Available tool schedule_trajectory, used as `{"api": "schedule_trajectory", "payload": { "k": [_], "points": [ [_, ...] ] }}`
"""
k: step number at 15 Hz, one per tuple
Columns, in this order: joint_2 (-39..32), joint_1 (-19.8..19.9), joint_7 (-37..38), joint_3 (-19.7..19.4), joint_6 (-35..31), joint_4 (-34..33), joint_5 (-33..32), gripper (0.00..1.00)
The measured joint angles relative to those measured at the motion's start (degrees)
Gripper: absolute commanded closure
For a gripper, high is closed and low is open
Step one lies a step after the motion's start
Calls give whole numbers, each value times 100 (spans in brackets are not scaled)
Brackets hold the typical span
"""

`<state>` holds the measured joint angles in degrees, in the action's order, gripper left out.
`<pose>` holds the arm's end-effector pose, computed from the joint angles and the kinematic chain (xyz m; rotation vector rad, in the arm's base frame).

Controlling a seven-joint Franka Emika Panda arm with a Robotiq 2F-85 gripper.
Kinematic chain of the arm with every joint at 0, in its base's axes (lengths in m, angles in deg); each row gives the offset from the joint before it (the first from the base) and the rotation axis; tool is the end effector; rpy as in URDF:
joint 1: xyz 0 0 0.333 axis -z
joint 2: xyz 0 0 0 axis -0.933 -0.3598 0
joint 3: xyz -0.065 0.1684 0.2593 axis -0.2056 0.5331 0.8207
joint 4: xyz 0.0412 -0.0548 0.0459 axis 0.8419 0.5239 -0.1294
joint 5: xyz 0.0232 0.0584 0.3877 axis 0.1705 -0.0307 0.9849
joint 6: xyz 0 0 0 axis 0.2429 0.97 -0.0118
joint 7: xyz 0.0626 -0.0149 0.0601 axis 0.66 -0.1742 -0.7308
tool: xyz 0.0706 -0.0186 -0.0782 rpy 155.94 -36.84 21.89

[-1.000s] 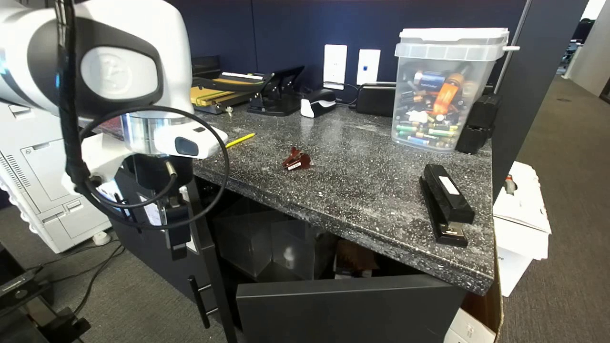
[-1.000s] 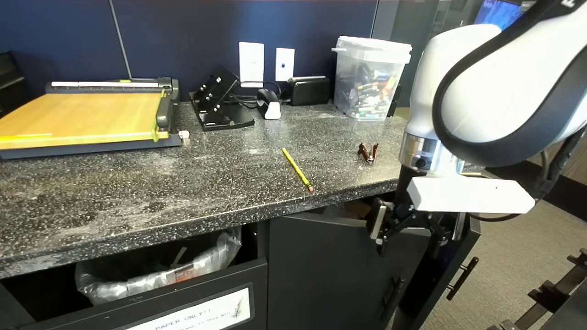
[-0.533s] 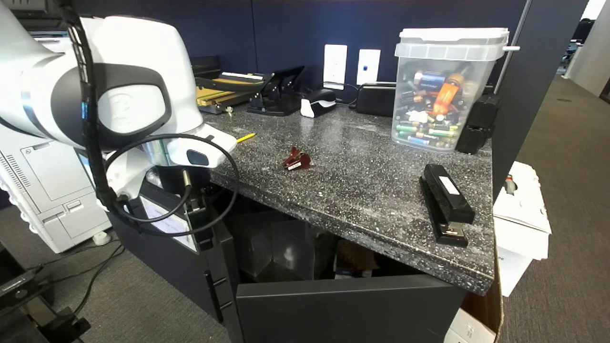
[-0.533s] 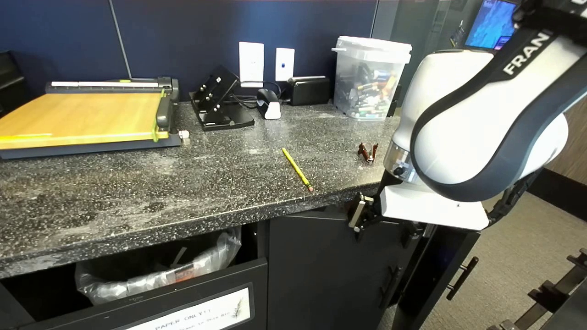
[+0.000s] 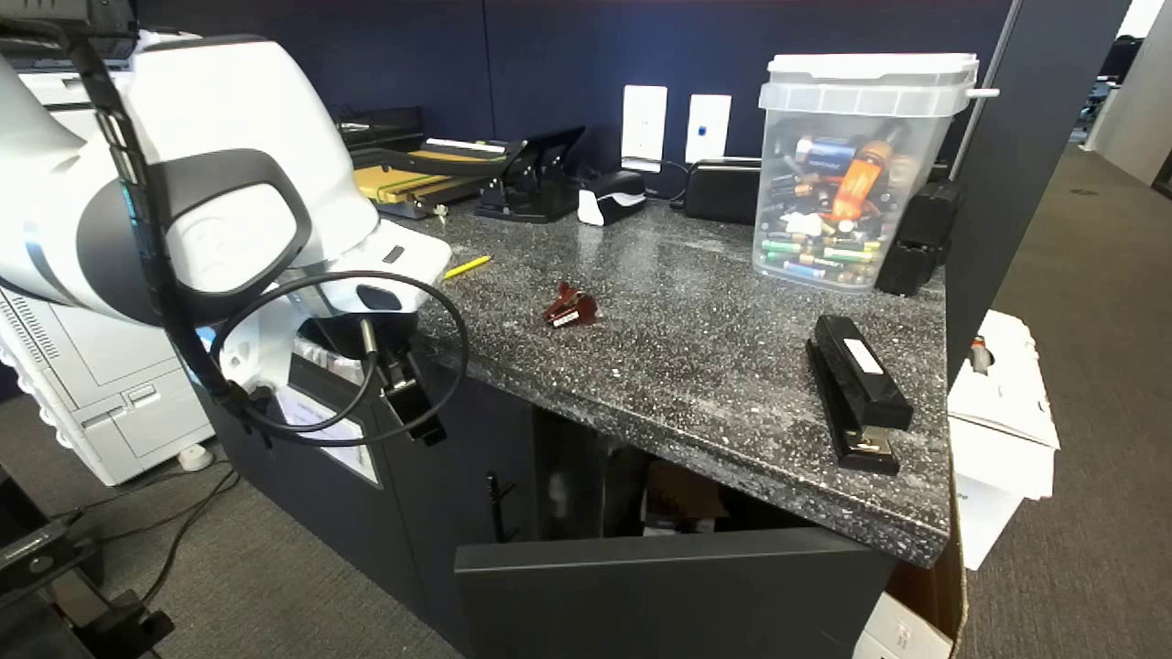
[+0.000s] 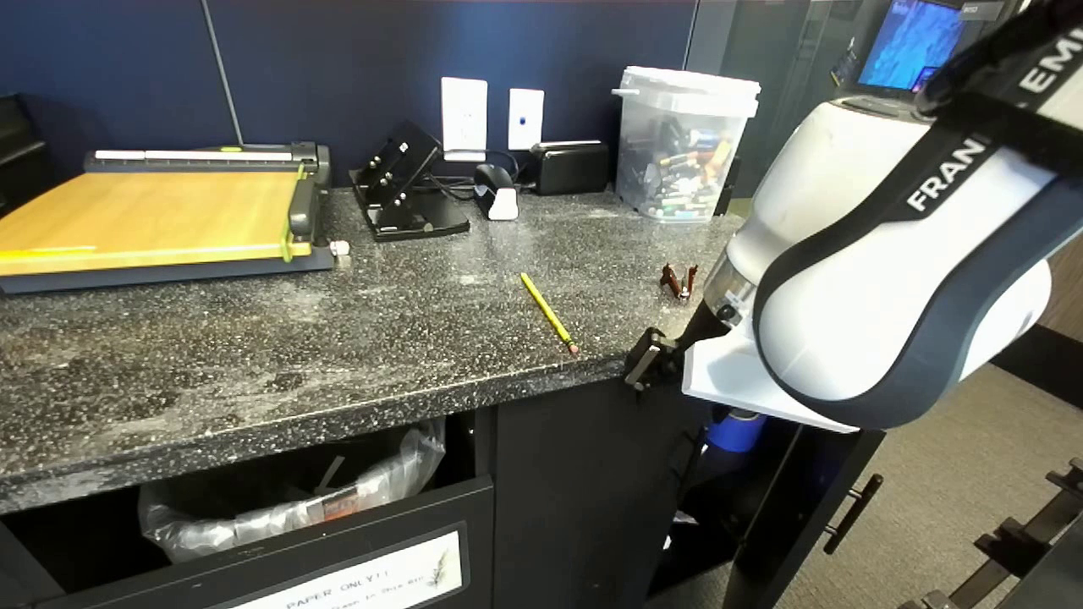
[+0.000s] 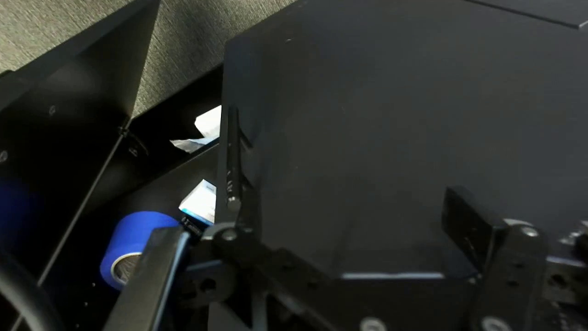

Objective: Close the left door of the cabinet on the right

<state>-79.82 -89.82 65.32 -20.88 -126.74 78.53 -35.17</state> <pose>0.5680 0.1159 0.0760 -2.9402 0.8117 -0.4348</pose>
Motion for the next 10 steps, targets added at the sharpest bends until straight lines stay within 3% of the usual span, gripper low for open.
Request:
{"api": "schedule_trajectory", "payload": {
  "k": [4, 10],
  "points": [
    [162, -66, -98, -35, -61, 333, 165, 0],
    [1755, 342, -1178, -20, 2306, 1328, -74, 0]
  ]
}}
